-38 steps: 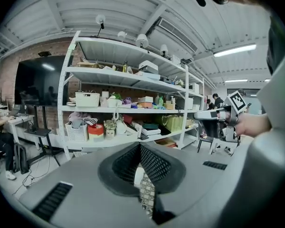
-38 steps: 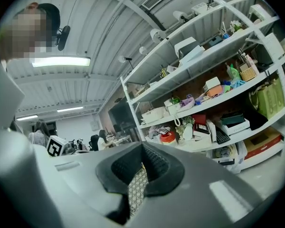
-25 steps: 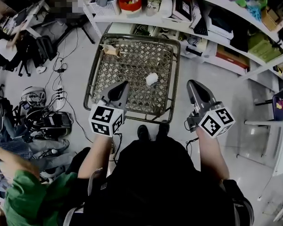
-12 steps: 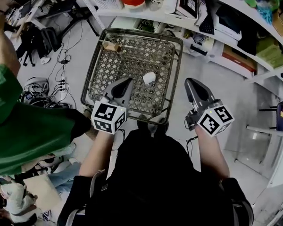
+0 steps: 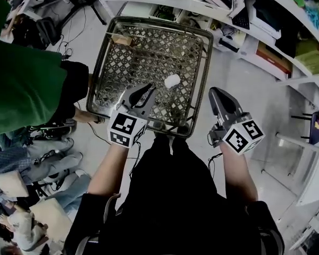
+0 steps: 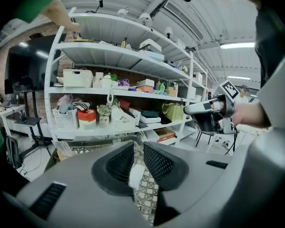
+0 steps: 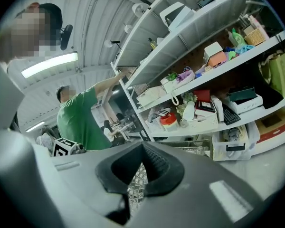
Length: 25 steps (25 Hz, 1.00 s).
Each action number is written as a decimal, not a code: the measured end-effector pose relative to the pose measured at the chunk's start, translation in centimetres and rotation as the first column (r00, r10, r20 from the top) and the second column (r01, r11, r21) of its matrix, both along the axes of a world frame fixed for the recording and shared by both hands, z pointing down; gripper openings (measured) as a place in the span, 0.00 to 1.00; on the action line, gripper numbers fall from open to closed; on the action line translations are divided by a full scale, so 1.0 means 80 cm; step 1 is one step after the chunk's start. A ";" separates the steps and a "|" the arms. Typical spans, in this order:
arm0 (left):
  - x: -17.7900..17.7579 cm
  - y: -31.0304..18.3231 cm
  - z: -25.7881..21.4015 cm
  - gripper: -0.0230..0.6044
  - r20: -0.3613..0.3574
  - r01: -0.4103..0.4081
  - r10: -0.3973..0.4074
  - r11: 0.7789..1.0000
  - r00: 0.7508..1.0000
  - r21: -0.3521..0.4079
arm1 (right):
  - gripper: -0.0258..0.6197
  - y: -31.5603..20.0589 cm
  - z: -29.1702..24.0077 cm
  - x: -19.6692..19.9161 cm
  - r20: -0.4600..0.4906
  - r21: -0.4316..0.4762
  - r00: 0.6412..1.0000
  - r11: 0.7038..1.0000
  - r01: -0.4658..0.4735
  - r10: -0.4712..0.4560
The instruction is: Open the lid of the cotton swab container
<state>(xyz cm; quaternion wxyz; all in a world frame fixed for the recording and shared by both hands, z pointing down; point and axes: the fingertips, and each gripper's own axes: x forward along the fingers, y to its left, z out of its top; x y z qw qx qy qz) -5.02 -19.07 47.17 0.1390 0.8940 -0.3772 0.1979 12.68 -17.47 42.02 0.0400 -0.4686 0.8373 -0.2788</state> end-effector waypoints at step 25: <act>0.034 -0.025 0.213 0.42 0.011 -0.208 0.209 0.975 0.978 -0.075 | 0.05 0.007 0.162 -0.041 0.014 -0.119 0.998 0.991 -0.055 0.057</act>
